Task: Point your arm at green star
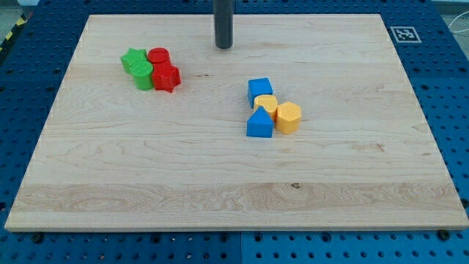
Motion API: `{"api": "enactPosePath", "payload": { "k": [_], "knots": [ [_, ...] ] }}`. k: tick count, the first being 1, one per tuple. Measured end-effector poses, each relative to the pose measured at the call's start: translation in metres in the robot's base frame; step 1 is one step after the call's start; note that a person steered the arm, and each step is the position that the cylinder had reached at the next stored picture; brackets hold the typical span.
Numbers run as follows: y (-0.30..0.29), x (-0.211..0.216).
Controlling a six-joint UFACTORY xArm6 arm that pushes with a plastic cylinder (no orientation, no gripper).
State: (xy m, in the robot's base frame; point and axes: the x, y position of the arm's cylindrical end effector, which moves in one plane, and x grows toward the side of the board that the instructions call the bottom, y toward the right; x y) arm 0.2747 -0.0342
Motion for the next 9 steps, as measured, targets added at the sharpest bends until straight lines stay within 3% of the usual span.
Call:
{"api": "enactPosePath", "payload": {
  "k": [2, 6, 9],
  "knots": [
    [-0.047, -0.020],
    [-0.151, -0.022],
    [-0.183, 0.017]
  ]
}}
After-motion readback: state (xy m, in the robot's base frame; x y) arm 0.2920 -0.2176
